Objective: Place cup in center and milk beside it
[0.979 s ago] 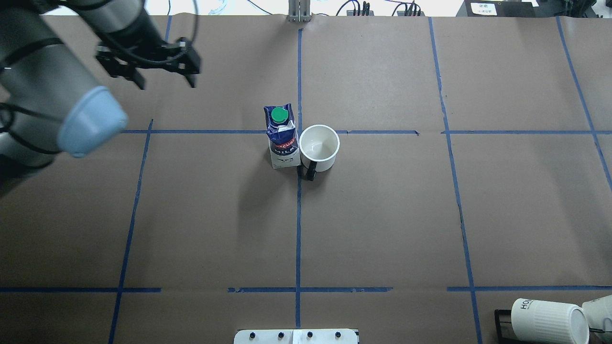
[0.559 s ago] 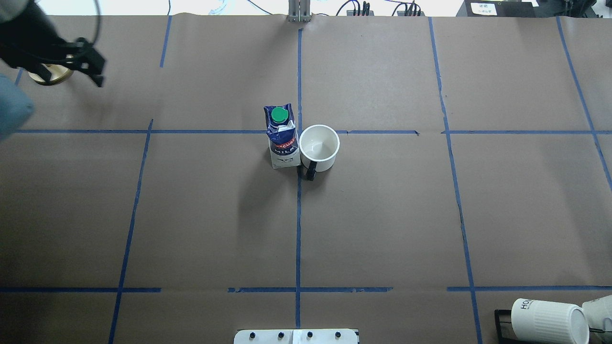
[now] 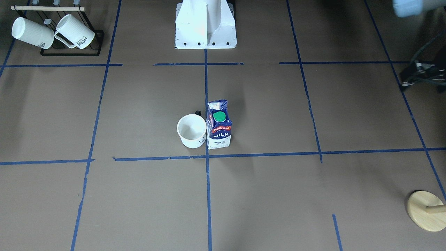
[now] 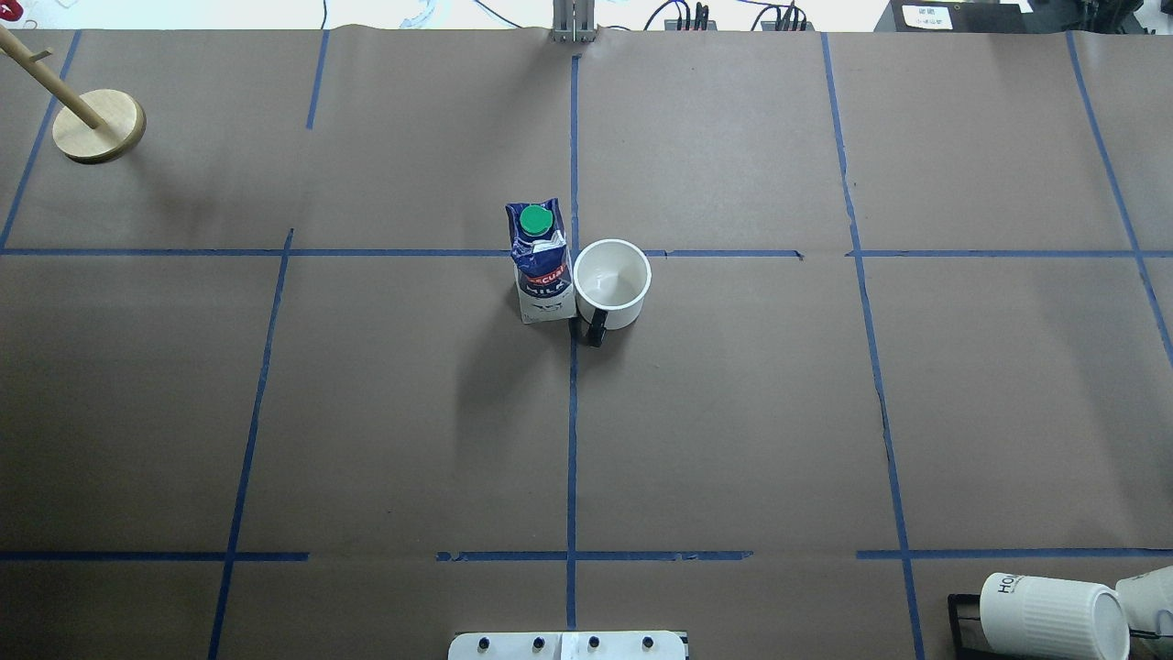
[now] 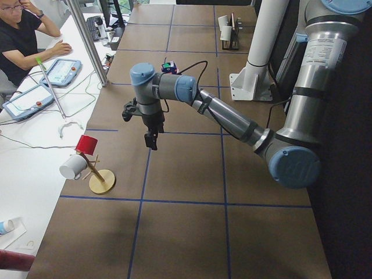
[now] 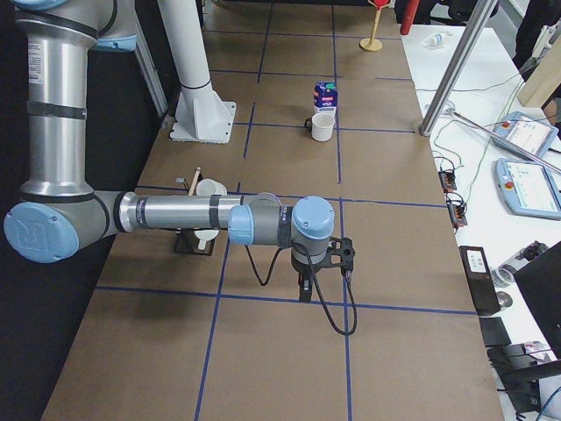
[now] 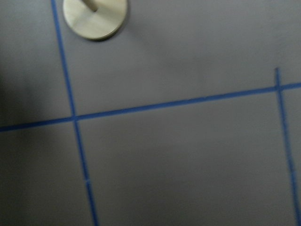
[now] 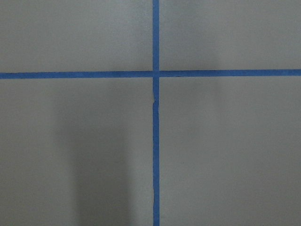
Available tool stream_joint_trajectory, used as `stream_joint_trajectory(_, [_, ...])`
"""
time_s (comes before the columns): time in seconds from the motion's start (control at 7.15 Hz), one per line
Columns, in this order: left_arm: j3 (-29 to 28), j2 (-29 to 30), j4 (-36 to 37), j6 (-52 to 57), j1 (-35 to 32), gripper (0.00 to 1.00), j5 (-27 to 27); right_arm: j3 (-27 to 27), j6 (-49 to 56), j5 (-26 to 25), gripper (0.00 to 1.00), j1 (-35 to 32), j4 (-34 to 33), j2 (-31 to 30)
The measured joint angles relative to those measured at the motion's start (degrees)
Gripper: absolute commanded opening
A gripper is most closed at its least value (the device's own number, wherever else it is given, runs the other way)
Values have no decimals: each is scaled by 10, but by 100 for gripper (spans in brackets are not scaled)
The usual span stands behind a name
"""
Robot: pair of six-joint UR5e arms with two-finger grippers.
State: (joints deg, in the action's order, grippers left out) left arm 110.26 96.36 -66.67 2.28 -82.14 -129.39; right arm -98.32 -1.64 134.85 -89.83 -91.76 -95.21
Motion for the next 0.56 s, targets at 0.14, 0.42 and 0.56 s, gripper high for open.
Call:
stream_joint_trajectory(0.14, [-22, -44, -58, 22, -16, 100, -6, -1, 0, 0, 100, 0, 0, 0])
stream_joint_trajectory(0.42, [-92, -85, -157, 32, -26, 100, -16, -2, 0, 1, 100, 0, 0, 1])
stream_joint_trajectory(0.56, [-113, -90, -176, 31, -34, 100, -17, -3, 0, 1, 100, 0, 0, 1])
